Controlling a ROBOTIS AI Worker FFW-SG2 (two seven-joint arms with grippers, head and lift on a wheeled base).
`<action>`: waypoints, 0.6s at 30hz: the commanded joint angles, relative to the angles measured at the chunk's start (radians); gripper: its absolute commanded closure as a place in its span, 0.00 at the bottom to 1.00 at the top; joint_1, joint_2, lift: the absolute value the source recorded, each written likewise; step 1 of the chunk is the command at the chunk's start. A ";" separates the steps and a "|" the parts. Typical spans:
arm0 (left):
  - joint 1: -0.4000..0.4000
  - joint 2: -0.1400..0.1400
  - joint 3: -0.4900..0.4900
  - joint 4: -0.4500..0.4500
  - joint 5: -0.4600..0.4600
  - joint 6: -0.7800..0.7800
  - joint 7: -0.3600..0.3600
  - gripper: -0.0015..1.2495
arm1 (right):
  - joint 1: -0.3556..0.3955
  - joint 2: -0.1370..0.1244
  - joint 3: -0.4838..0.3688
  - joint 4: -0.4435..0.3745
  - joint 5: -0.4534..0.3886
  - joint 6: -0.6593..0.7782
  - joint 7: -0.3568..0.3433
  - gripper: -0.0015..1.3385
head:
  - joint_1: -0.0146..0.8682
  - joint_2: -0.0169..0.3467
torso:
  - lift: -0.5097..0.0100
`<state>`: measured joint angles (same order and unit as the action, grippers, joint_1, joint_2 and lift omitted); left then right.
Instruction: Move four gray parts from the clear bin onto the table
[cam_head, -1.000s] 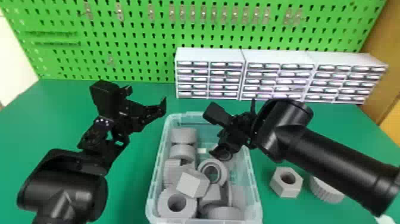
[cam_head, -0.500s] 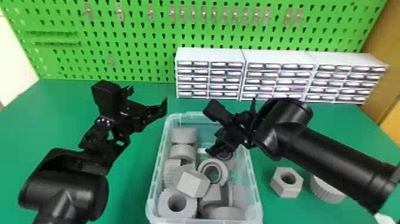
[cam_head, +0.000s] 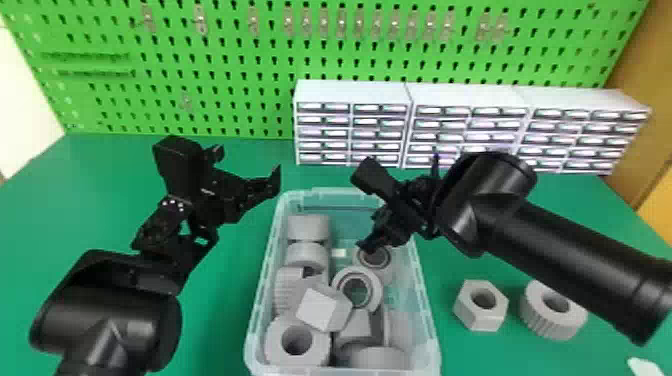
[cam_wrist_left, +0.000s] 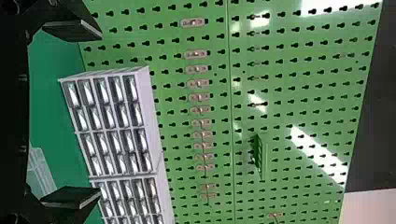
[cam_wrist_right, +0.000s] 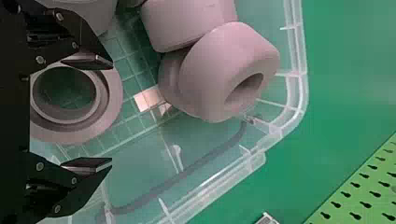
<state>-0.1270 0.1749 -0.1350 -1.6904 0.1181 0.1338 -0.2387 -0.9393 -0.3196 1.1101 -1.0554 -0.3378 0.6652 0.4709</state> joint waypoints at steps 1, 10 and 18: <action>0.007 0.000 0.005 0.000 0.000 0.001 -0.004 0.09 | -0.012 -0.006 -0.003 -0.044 0.002 0.040 0.000 0.39 | 0.78 0.14 | 0.89; 0.024 0.000 0.015 -0.002 0.002 0.000 -0.007 0.09 | 0.037 0.010 -0.098 -0.204 0.022 0.198 -0.037 0.39 | 0.78 0.14 | 0.89; 0.038 0.002 0.025 -0.006 0.003 0.001 -0.007 0.09 | 0.083 0.025 -0.122 -0.319 -0.003 0.301 -0.107 0.39 | 0.78 0.14 | 0.89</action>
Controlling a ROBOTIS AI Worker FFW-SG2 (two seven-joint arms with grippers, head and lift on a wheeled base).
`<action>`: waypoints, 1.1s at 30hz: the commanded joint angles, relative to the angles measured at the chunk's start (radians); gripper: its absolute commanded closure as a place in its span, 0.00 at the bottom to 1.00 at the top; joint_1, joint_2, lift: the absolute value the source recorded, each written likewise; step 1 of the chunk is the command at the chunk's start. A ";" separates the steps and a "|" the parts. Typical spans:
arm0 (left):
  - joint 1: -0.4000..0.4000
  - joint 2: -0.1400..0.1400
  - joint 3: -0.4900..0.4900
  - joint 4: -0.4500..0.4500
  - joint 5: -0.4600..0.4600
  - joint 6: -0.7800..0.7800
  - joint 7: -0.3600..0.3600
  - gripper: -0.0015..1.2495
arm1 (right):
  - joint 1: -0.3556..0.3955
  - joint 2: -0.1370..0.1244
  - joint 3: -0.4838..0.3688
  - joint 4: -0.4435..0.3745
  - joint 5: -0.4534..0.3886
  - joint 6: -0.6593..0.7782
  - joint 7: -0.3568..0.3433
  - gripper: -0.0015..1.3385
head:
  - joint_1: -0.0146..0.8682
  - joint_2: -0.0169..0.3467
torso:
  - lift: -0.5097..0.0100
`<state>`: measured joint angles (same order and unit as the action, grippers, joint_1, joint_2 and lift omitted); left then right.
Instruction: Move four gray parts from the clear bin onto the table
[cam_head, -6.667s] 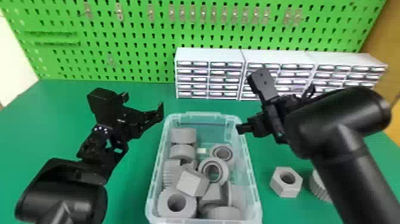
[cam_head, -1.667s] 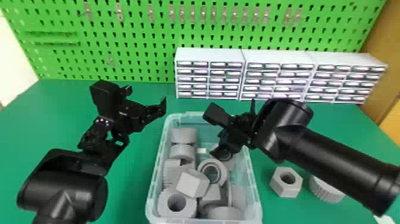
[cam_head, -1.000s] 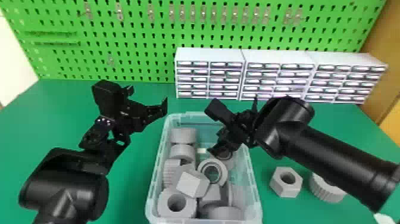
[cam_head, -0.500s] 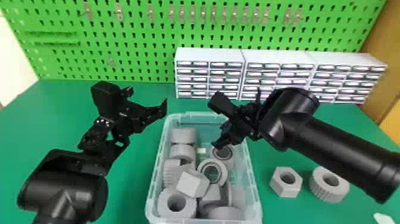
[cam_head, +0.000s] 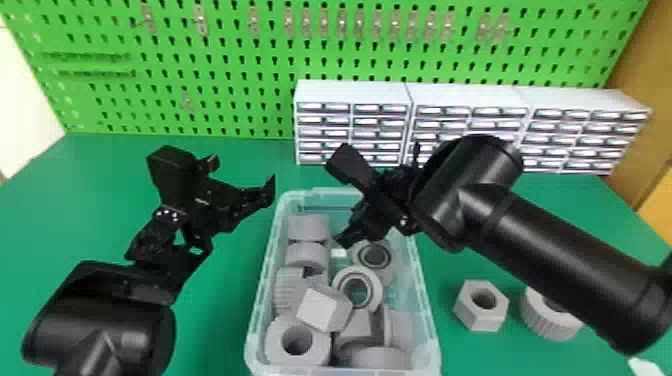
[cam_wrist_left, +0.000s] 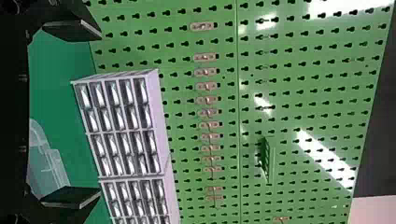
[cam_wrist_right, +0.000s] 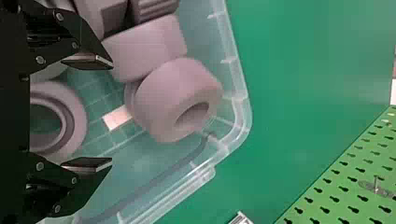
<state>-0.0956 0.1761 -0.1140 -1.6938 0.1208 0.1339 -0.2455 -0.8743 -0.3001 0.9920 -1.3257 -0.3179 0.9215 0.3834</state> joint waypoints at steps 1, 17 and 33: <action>0.008 0.000 0.005 -0.003 0.000 0.001 0.000 0.09 | 0.021 0.007 -0.003 -0.053 -0.029 0.050 -0.026 0.39 | 0.78 0.14 | 0.89; 0.042 0.002 0.024 -0.018 0.000 0.004 0.000 0.09 | 0.064 0.001 0.020 -0.107 -0.092 0.103 -0.086 0.39 | 0.78 0.14 | 0.89; 0.063 0.002 0.043 -0.030 0.000 0.009 0.000 0.09 | 0.089 -0.024 0.031 -0.127 -0.086 0.145 -0.089 0.39 | 0.78 0.14 | 0.89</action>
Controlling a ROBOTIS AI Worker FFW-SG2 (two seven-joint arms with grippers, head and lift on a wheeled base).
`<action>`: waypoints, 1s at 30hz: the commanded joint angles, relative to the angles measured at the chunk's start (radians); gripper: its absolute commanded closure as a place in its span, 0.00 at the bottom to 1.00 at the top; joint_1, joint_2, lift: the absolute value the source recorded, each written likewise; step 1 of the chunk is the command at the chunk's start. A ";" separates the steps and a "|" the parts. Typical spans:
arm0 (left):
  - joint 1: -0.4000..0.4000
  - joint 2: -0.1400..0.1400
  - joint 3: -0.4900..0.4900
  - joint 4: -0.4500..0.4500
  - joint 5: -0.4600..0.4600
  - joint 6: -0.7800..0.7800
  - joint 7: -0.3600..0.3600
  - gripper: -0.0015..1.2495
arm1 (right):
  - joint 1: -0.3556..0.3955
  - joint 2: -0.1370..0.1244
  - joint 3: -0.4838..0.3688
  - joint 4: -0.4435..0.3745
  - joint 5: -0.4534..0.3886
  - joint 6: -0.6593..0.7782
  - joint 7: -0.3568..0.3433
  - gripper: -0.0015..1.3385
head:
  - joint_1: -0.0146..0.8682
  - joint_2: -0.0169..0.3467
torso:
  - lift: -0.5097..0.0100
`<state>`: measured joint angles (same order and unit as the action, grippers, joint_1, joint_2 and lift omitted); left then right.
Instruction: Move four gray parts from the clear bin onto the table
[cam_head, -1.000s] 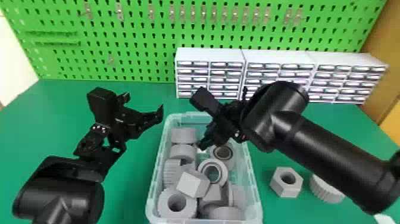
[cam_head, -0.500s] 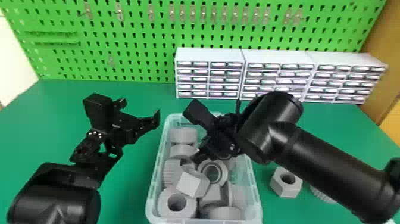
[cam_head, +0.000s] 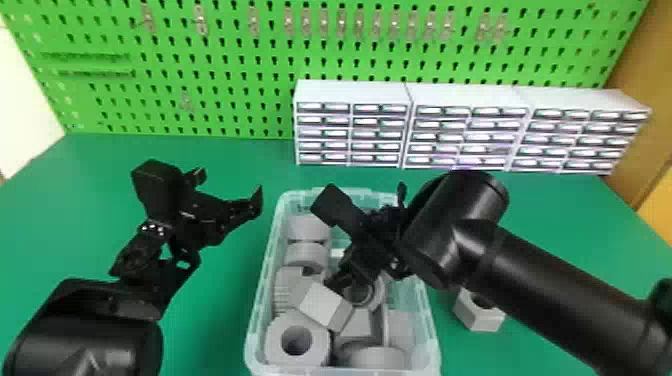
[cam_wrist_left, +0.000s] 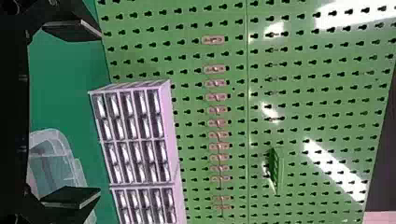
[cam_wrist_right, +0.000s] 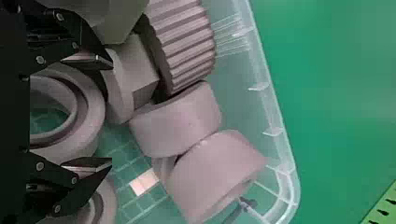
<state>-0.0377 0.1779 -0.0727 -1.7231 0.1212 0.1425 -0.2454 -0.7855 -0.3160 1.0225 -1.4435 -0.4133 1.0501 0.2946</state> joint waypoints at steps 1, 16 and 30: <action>0.005 0.000 0.002 -0.001 0.000 0.000 0.000 0.09 | 0.002 -0.011 -0.001 -0.015 0.018 0.019 0.000 0.39 | 0.78 0.14 | 0.89; 0.018 0.000 0.013 -0.015 -0.002 0.006 0.000 0.09 | 0.020 -0.014 -0.055 -0.135 0.146 0.122 -0.003 0.39 | 0.78 0.14 | 0.89; 0.024 0.000 0.014 -0.018 -0.002 0.009 0.000 0.09 | 0.034 -0.015 -0.027 -0.133 0.128 0.145 -0.011 0.39 | 0.78 0.14 | 0.89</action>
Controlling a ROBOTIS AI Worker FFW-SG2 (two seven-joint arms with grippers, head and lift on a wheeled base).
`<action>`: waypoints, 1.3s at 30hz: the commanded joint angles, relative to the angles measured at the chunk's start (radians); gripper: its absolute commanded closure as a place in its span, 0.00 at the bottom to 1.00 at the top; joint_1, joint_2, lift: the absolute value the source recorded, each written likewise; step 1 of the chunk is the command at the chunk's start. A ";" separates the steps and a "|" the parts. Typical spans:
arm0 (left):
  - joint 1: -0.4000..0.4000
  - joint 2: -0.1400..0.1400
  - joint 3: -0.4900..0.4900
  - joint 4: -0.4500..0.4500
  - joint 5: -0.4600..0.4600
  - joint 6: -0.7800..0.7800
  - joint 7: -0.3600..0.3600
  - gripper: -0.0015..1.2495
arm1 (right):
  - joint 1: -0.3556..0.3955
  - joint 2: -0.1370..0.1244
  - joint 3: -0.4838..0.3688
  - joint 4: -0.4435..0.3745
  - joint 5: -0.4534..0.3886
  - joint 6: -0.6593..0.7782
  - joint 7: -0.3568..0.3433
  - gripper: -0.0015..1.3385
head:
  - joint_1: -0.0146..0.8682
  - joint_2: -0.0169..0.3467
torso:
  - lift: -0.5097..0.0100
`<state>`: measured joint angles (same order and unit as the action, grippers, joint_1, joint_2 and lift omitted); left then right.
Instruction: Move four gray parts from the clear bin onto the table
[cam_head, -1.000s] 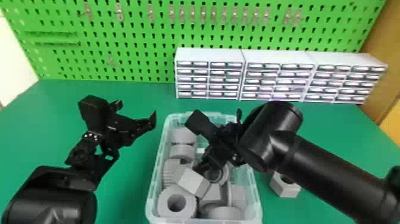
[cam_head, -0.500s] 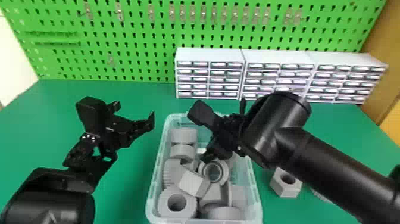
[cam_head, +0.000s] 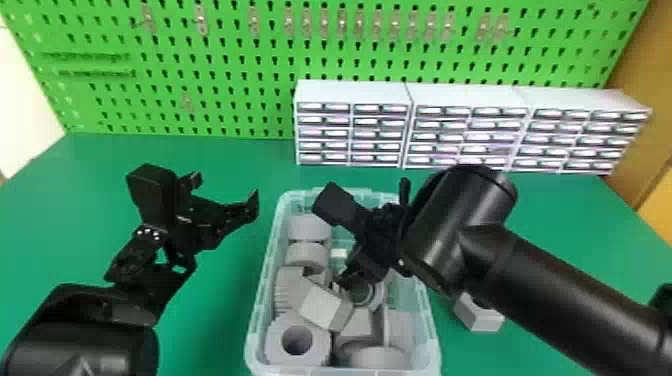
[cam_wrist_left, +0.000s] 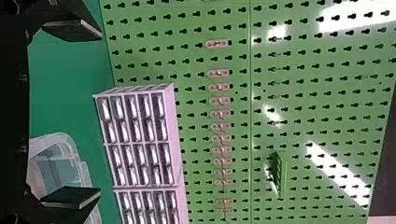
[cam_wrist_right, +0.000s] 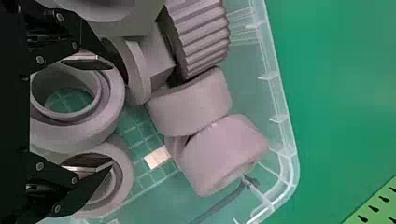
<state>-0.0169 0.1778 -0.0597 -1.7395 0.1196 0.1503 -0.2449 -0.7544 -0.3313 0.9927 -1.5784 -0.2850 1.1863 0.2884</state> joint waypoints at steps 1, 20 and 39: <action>0.003 0.000 0.001 -0.002 0.000 0.002 -0.001 0.09 | 0.003 -0.002 0.003 0.002 0.000 0.010 -0.005 0.39 | 0.78 0.14 | 0.89; 0.006 -0.001 0.000 -0.003 0.000 0.003 -0.001 0.09 | 0.012 -0.014 0.018 0.006 0.004 0.036 -0.014 0.39 | 0.78 0.14 | 0.89; 0.002 -0.001 -0.008 -0.002 0.002 0.003 0.001 0.09 | 0.023 -0.012 0.000 0.052 0.052 0.009 -0.014 0.39 | 0.78 0.14 | 0.89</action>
<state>-0.0151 0.1764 -0.0652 -1.7420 0.1212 0.1534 -0.2439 -0.7337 -0.3454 0.9941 -1.5404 -0.2359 1.2074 0.2745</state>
